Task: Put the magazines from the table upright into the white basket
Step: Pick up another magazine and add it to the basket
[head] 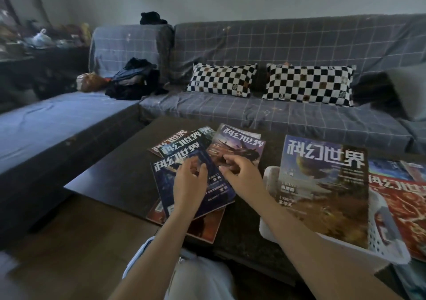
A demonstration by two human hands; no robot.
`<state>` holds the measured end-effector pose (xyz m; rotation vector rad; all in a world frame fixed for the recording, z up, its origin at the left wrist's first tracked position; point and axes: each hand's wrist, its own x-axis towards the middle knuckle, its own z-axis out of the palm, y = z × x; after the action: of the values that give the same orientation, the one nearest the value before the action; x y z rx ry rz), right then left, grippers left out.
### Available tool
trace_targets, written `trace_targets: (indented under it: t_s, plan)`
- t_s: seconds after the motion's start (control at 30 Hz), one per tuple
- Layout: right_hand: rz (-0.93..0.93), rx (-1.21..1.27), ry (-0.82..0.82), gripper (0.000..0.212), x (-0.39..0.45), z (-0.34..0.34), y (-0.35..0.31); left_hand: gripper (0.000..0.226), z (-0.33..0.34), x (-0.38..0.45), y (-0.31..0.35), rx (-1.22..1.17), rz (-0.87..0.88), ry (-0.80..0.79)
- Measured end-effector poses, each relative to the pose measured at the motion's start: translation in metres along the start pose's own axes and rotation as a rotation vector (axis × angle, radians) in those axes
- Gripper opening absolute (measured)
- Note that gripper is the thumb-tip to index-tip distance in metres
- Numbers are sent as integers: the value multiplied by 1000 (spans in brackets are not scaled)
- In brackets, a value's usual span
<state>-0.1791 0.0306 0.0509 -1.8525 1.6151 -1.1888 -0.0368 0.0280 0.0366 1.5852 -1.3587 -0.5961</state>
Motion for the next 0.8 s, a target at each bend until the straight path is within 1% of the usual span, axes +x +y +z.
trace_targets:
  t_s: [0.1, 0.17, 0.27, 0.3, 0.37, 0.47, 0.53, 0.6, 0.7, 0.8]
  plan:
    - [144, -74, -151, 48, 15, 28, 4, 41, -8, 7, -27, 145, -109, 5]
    - [210, -173, -252, 56, 26, 46, 8, 48, -14, 12, -47, 239, -196, 0]
    - [283, -300, -350, 65, 40, 66, 14, 56, -20, 16, -72, 236, -259, -29]
    - [309, -326, -352, 66, 43, 71, 16, 58, -21, 18, -78, 200, -272, -27]
    - [362, -329, -302, 64, 50, 79, 20, 58, -24, 24, -86, 85, -301, 19]
    - [445, -256, -205, 58, 55, 85, 23, 52, -29, 31, -93, -63, -340, 115]
    - [485, -173, -172, 46, 55, 87, 23, 35, -34, 33, -97, -100, -324, 156]
    - [518, -95, -137, 37, 52, 86, 22, 25, -39, 33, -98, -186, -331, 176]
    - [556, 47, -109, 34, 45, 79, 17, 24, -50, 29, -94, -440, -410, 172]
    - [577, 261, -93, 22, 35, 64, 5, 22, -64, 26, -81, -577, -405, 182]
